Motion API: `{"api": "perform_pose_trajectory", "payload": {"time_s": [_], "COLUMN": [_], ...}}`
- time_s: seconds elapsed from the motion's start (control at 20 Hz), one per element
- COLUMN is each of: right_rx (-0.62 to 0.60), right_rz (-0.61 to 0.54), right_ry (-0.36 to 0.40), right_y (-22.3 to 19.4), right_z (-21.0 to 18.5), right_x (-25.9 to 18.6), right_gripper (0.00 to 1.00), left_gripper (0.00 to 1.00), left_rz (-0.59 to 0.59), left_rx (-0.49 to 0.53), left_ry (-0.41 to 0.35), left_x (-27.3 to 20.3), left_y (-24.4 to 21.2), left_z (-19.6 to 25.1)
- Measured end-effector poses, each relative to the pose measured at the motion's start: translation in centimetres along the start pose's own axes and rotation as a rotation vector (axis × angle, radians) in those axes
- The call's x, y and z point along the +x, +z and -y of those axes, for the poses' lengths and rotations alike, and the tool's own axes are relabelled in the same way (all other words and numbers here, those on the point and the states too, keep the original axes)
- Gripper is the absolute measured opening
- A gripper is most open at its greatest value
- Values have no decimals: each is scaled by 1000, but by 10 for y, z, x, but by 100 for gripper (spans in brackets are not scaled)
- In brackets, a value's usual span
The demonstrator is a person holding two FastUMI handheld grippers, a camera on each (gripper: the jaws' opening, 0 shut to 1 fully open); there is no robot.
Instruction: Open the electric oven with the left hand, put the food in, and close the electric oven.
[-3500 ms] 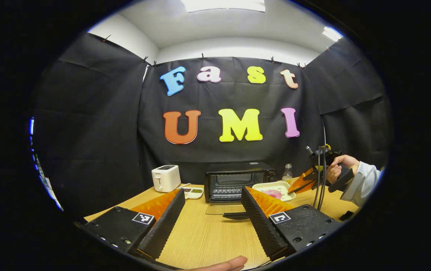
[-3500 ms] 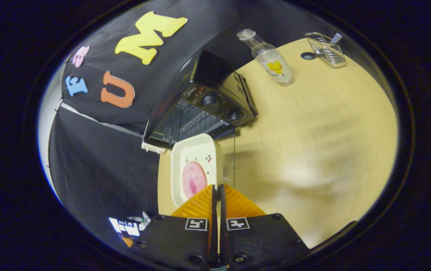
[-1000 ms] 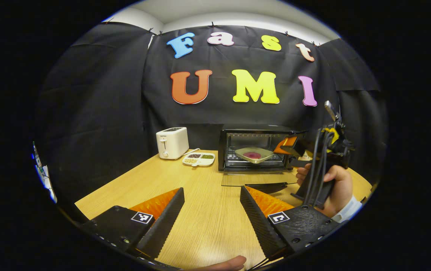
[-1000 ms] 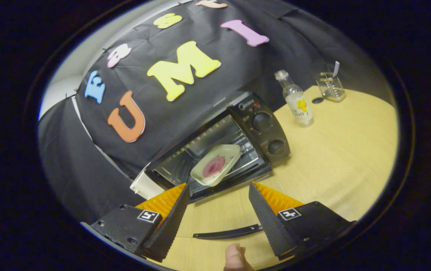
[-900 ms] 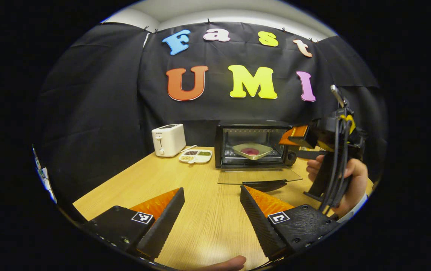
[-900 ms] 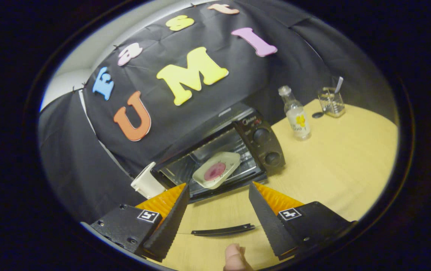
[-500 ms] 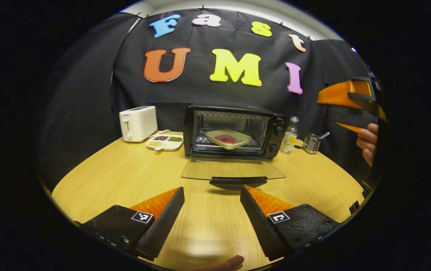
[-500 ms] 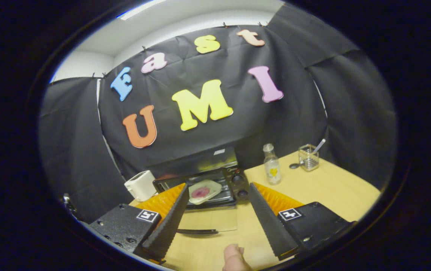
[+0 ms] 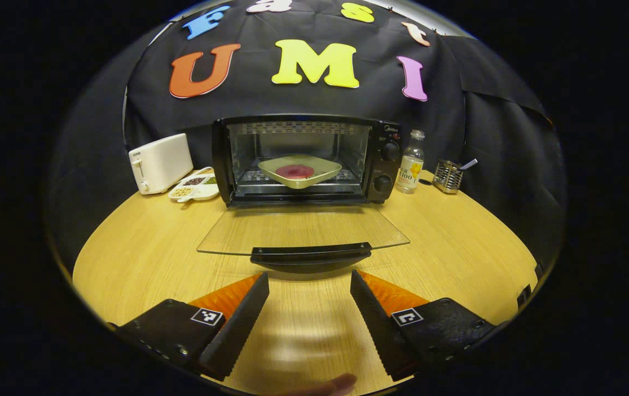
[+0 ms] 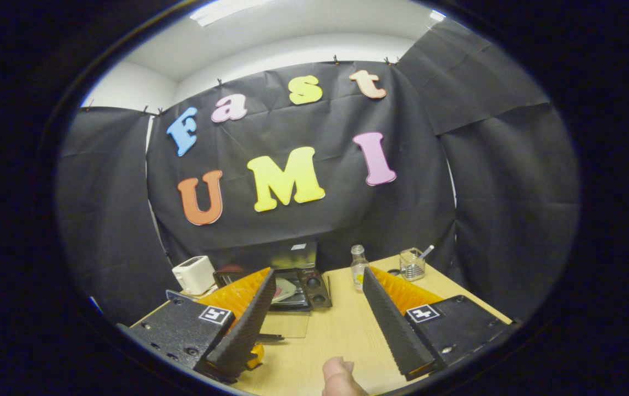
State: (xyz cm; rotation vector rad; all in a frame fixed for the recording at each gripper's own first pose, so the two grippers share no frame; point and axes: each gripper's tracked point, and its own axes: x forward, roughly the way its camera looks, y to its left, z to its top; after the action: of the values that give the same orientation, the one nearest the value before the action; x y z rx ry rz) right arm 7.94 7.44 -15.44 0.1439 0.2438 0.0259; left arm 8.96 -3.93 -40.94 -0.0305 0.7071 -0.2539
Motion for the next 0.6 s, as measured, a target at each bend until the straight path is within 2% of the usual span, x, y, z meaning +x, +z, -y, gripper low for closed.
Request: {"api": "perform_pose_trajectory", "payload": {"time_s": [0.05, 0.1, 0.35, 0.45, 0.5, 0.6], "right_rx": [9, 21, 28, 34, 38, 40], "right_rz": [1, 5, 5, 0, -4, -7], "right_ry": [1, 1, -3, 0, 3, 8], "right_y": [2, 6, 9, 9, 8, 8], "right_z": [4, 9, 34, 40, 43, 47], "right_x": [-2, -8, -16, -21, -23, -27], "right_gripper": [100, 96, 95, 100, 96, 96], "left_gripper": [95, 95, 95, 95, 95, 95], "left_rz": [-17, -37, -93, -111, -124, -134], "left_rx": [1, 2, -7, -5, 1, 16], "left_ry": [-1, 2, 23, 40, 53, 87], "left_x": [5, 9, 27, 33, 36, 38], "left_y": [-2, -7, -13, -16, -19, -19], "left_z": [2, 6, 5, 1, -2, -8]}}
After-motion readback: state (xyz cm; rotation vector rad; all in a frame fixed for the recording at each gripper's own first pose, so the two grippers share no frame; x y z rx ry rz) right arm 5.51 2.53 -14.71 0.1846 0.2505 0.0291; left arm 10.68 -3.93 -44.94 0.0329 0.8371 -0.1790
